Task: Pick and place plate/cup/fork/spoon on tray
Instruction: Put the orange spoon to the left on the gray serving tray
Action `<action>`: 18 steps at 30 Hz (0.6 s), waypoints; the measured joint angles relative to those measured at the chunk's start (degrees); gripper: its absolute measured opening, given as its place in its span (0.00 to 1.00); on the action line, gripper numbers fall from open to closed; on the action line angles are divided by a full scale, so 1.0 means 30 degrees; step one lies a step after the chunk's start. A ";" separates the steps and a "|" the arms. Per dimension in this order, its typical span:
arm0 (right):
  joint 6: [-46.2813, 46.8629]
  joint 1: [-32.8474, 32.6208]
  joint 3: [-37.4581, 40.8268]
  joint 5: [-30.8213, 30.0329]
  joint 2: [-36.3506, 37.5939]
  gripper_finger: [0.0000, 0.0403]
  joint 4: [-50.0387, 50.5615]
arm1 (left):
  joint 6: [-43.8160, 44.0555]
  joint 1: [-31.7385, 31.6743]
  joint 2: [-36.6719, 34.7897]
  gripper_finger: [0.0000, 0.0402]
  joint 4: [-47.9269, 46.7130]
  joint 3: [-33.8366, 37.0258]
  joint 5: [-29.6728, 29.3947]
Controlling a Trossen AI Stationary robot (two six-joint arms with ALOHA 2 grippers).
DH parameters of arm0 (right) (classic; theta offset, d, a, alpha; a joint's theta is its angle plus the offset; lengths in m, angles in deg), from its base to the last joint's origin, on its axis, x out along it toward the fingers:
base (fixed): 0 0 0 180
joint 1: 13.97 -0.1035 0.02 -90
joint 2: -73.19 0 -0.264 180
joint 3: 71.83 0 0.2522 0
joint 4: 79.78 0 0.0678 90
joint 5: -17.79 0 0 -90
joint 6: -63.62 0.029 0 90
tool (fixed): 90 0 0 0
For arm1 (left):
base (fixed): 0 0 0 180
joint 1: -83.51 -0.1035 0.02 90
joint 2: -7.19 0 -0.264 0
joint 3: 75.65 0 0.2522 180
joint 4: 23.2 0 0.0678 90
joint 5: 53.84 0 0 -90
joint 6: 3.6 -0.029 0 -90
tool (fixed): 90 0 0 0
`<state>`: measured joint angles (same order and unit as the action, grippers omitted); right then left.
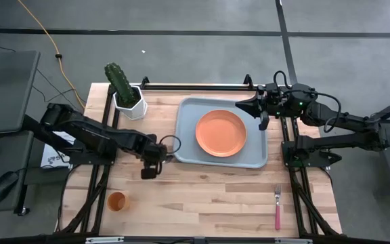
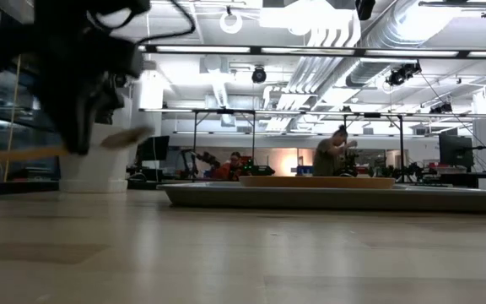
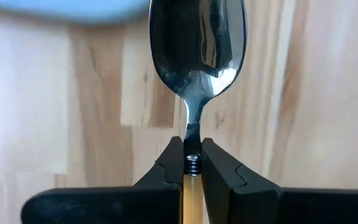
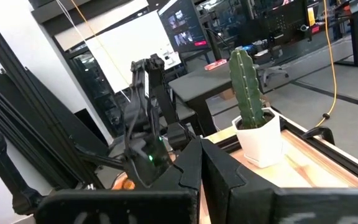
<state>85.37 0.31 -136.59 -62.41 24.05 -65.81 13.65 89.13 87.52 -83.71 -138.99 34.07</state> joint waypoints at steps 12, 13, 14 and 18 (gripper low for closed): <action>-0.0121 0.0000 0.0000 -0.0044 0.0000 0.00 -0.0015 | 0.2656 -0.2380 0.1507 0.04 0.0137 -0.6525 -0.2327; -0.0121 0.0000 0.0000 -0.0044 0.0000 0.00 -0.0007 | 0.3089 -0.2683 0.1788 0.04 0.0220 -0.6873 -0.2657; -0.0121 0.0000 0.0000 -0.0042 0.0000 0.00 -0.0007 | 0.3620 -0.3032 0.2067 0.04 0.0502 -0.7152 -0.2810; -0.0114 0.0003 0.0000 -0.0036 0.0000 0.00 -0.0007 | 0.6617 -0.4139 0.2908 0.04 0.2402 -0.7405 -0.2897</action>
<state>85.03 0.32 -136.59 -62.52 24.05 -65.83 33.51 76.71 96.24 -76.51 -161.20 25.38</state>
